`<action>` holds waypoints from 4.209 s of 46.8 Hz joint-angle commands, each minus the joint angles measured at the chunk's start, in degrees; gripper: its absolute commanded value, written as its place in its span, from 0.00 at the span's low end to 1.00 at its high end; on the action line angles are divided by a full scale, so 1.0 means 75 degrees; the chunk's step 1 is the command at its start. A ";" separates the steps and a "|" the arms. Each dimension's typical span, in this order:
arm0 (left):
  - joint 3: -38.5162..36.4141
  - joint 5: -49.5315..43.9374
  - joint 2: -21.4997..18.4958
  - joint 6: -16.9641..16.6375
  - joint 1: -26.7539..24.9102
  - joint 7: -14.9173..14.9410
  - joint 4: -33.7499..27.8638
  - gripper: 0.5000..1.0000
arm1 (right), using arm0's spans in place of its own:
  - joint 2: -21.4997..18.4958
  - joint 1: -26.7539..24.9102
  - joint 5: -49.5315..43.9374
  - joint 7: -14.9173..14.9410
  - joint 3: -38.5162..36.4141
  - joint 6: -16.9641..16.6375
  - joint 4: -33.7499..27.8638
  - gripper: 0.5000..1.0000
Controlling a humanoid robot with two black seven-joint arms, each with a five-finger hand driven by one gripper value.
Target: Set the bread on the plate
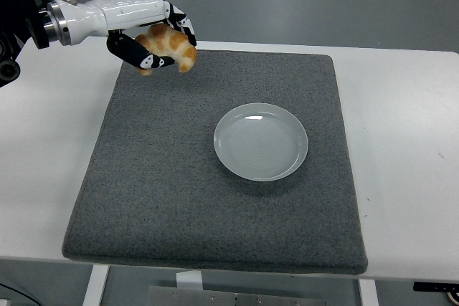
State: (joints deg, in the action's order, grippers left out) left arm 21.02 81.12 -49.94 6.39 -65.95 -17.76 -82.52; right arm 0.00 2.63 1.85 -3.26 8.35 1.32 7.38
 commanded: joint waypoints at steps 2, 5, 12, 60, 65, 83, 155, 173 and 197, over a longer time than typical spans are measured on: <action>-0.0001 0.0013 0.0260 0.0190 -0.0135 0.0036 0.0011 0.00 | 0.0000 0.0002 0.0000 0.0001 0.0000 0.0000 0.0000 0.86; -0.0013 0.0024 0.0401 0.0214 -0.0206 0.0036 0.0011 0.00 | 0.0000 0.0002 0.0000 0.0001 0.0000 0.0000 0.0000 0.86; -0.0025 0.0060 0.0776 0.0226 -0.0311 0.0036 0.0011 0.00 | 0.0000 -0.0010 0.0000 0.0001 0.0000 0.0000 0.0000 0.86; -0.0411 0.1324 0.3190 0.0097 -0.0007 0.0095 0.1546 0.00 | 0.0000 0.0002 0.0000 0.0001 0.0000 0.0000 0.0000 0.86; -0.0411 0.1734 0.3529 0.0050 0.0297 0.0095 0.1733 0.00 | 0.0000 0.0002 0.0000 0.0001 0.0000 0.0000 0.0000 0.86; -0.0423 0.2696 0.4210 -0.0254 0.1036 0.0107 0.2237 0.00 | 0.0000 0.0002 0.0000 0.0001 0.0000 0.0000 0.0000 0.86; -0.0306 0.1761 0.4351 -0.0559 0.1505 0.0060 0.2659 1.00 | 0.0000 0.0002 0.0000 0.0001 0.0000 0.0000 0.0000 0.86; -0.0259 -0.1824 0.2875 0.0225 0.1072 0.0071 0.1874 1.00 | 0.0000 0.0002 0.0000 0.0001 0.0000 0.0000 0.0000 0.86; -0.0247 -0.7462 0.1327 0.1492 0.0778 0.0118 0.2284 1.00 | 0.0000 0.0002 0.0000 0.0001 0.0000 0.0000 0.0000 0.86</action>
State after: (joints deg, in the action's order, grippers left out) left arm 19.17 28.89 -39.44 17.53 -60.56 -16.88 -66.29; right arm 0.00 2.64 1.85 -3.25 8.35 1.32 7.38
